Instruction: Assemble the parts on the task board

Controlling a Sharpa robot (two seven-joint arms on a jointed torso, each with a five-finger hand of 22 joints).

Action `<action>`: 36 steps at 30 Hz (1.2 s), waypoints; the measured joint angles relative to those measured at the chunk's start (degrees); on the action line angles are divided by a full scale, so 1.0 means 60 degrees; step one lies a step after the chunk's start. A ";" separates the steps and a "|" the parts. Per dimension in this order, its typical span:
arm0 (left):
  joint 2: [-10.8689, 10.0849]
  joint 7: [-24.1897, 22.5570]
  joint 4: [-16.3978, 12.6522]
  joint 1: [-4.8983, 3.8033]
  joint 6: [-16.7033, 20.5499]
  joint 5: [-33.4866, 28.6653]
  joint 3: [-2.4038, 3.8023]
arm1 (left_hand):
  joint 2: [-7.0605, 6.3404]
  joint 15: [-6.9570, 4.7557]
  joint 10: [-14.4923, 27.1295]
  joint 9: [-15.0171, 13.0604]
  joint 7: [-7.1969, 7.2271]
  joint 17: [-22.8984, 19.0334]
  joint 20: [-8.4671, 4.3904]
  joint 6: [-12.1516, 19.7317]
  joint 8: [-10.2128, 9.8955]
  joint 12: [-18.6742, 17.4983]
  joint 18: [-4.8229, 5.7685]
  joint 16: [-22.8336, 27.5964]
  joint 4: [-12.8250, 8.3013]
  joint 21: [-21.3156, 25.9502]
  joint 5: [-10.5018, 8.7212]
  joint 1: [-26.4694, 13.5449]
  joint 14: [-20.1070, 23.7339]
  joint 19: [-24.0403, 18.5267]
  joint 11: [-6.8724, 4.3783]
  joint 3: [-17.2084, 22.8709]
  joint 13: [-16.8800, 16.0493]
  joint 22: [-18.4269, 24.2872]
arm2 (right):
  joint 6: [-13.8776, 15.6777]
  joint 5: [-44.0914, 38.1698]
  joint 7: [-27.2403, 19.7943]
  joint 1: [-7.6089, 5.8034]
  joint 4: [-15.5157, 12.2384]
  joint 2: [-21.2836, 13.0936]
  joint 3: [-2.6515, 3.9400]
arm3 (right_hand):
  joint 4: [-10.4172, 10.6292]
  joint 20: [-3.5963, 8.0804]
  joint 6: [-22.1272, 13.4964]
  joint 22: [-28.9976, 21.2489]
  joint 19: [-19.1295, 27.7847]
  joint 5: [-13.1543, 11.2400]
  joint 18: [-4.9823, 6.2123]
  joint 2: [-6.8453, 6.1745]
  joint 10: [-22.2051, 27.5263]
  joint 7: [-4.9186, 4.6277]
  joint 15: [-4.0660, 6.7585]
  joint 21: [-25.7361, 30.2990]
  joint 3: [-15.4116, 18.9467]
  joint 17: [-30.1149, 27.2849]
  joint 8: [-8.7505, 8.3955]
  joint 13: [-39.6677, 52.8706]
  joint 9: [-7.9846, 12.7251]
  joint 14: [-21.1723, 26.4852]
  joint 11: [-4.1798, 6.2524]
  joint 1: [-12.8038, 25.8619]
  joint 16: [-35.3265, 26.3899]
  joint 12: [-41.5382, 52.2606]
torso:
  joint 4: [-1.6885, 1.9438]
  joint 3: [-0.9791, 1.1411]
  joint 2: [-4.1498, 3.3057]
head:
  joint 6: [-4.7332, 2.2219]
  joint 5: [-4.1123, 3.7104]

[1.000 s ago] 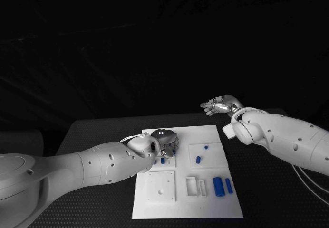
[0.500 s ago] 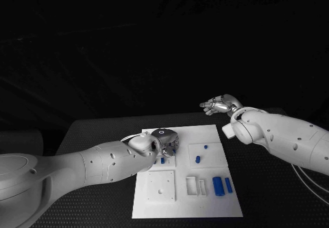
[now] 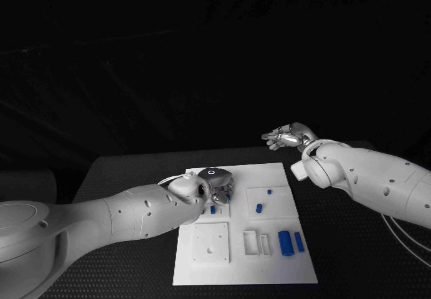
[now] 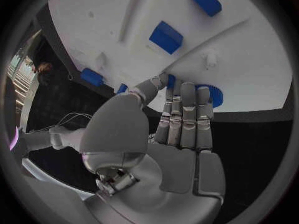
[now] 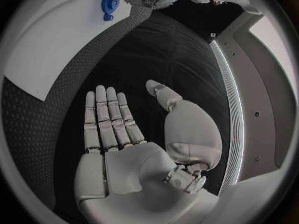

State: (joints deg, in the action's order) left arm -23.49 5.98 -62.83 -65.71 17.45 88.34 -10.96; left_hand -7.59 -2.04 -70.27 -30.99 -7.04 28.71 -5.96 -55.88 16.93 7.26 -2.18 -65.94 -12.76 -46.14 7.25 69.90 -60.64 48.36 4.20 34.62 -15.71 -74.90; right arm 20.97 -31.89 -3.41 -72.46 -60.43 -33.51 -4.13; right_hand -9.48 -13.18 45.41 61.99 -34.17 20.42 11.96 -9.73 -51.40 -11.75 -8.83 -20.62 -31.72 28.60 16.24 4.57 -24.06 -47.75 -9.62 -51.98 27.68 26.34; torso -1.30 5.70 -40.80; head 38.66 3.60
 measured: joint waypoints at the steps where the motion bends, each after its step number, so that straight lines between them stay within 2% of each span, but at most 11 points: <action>1: 0.0000 0.0003 0.0000 0.0000 -0.0001 0.0000 0.0000 | 0.0013 -0.0020 -0.0056 0.0000 0.0021 0.0004 -0.0016 -0.0021 0.0000 0.0000 -0.0001 -0.0021 0.0000 0.0000 0.0002 0.0014 -0.0023 0.0016 -0.0015 0.0000 -0.0023 0.0000 | -0.0001 0.0000 0.0000 0.0000 0.0000 0.0000 0.0000 | 0.0000 0.0000 0.0000 0.0000 0.0000 0.0000 0.0000 0.0000 0.0000 0.0000 0.0000 0.0000 0.0000 0.0000 0.0000 0.0000 0.0000 0.0000 0.0000 0.0000 0.0000 0.0000 | -0.0001 0.0001 0.0000 | 0.0001 0.0000; 15: -0.0032 -0.0039 -0.0015 0.0021 0.0069 0.0020 -0.0007 | 0.0162 -0.0221 -0.0610 0.0000 0.0171 0.0007 -0.0113 -0.0411 0.0058 0.0009 0.0012 -0.0141 -0.0456 -0.0112 0.0455 0.0114 -0.0495 0.0324 -0.0241 0.0135 -0.0076 -0.0006 | -0.0005 0.0000 0.0000 0.0000 -0.0006 -0.0012 0.0000 | 0.0000 0.0000 0.0000 0.0007 0.0000 0.0000 0.0000 0.0039 0.0000 0.0000 0.0001 0.0000 0.0000 0.0000 0.0000 -0.0007 -0.0001 -0.0001 0.0000 0.0039 0.0000 0.0000 | -0.0005 0.0002 0.0000 | -0.0006 0.0016; 27: -0.0268 -0.0205 -0.0179 0.0104 0.0426 -0.0048 -0.0031 | 0.0223 -0.0269 -0.0757 0.0022 0.0179 -0.0021 -0.0132 -0.0478 0.0095 0.0083 0.0070 -0.0140 -0.0477 -0.0111 0.0485 0.0178 -0.0610 0.0409 -0.0262 0.0157 -0.0153 -0.0005 | -0.0009 0.0001 -0.0002 0.0000 0.0001 -0.0021 0.0000 | 0.0000 0.0000 0.0000 0.0006 0.0000 0.0000 0.0000 0.0038 0.0000 0.0000 0.0001 0.0000 0.0000 0.0000 0.0000 -0.0012 0.0007 -0.0001 0.0000 0.0038 0.0000 0.0000 | -0.0004 -0.0005 0.0000 | -0.0067 0.0011; 32: -0.0379 -0.0259 -0.0322 0.0133 0.0491 -0.0092 0.0028 | 0.0237 -0.0257 -0.0846 0.0020 0.0157 -0.0036 -0.0128 -0.0501 0.0094 0.0044 0.0071 -0.0141 -0.0493 -0.0111 0.0491 0.0215 -0.0625 0.0454 -0.0271 0.0172 -0.0183 -0.0004 | -0.0010 0.0001 -0.0003 0.0000 0.0012 -0.0020 0.0000 | 0.0000 0.0000 0.0000 0.0005 0.0000 0.0000 0.0000 0.0038 0.0000 0.0000 0.0001 0.0000 0.0000 0.0000 0.0000 -0.0016 0.0007 -0.0001 0.0000 0.0038 0.0000 0.0000 | -0.0004 -0.0005 0.0000 | -0.0083 0.0005; 33: -0.0398 -0.0269 -0.0347 0.0143 0.0495 -0.0102 0.0060 | 0.0248 -0.0257 -0.0852 0.0020 0.0147 -0.0038 -0.0138 -0.0511 0.0094 0.0044 0.0071 -0.0140 -0.0493 -0.0111 0.0491 0.0226 -0.0627 0.0479 -0.0275 0.0173 -0.0176 -0.0004 | -0.0010 0.0001 -0.0003 0.0000 0.0014 -0.0019 0.0000 | 0.0000 0.0000 0.0000 0.0005 0.0000 0.0000 -0.0001 0.0038 0.0000 0.0000 0.0001 0.0000 0.0000 0.0000 0.0000 -0.0016 0.0006 -0.0001 0.0000 0.0038 0.0000 0.0000 | -0.0004 -0.0005 0.0000 | -0.0088 0.0005; 36: -0.0481 -0.0302 -0.0457 0.0156 0.0507 -0.0157 0.0243 | 0.0249 -0.0290 -0.0869 0.0020 0.0142 -0.0038 -0.0150 -0.0515 0.0093 0.0044 0.0071 -0.0140 -0.0487 -0.0111 0.0492 0.0225 -0.0661 0.0491 -0.0288 0.0167 -0.0152 -0.0003 | -0.0012 0.0001 -0.0003 0.0000 0.0021 -0.0018 0.0000 | 0.0000 0.0000 0.0000 0.0005 0.0000 0.0037 -0.0001 0.0038 0.0000 0.0000 0.0001 0.0000 0.0000 0.0000 0.0000 -0.0015 0.0006 -0.0001 0.0000 0.0038 0.0000 0.0000 | -0.0003 -0.0005 0.0000 | -0.0105 0.0005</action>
State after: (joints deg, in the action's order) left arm -26.37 4.17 -65.57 -64.77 20.50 87.41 -9.50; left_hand -6.09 -3.78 -75.48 -30.87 -6.19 28.48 -6.86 -58.97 17.48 7.52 -1.75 -66.78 -15.68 -46.80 10.20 71.25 -64.61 51.31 2.47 35.62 -16.62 -74.92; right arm 20.90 -31.88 -3.43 -72.46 -60.30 -33.62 -4.13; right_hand -9.48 -13.18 45.42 62.02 -34.17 20.64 11.96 -9.50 -51.40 -11.75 -8.82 -20.62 -31.72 28.60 16.24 4.48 -24.02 -47.76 -9.62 -51.75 27.68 26.34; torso -1.32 5.67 -40.80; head 38.03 3.63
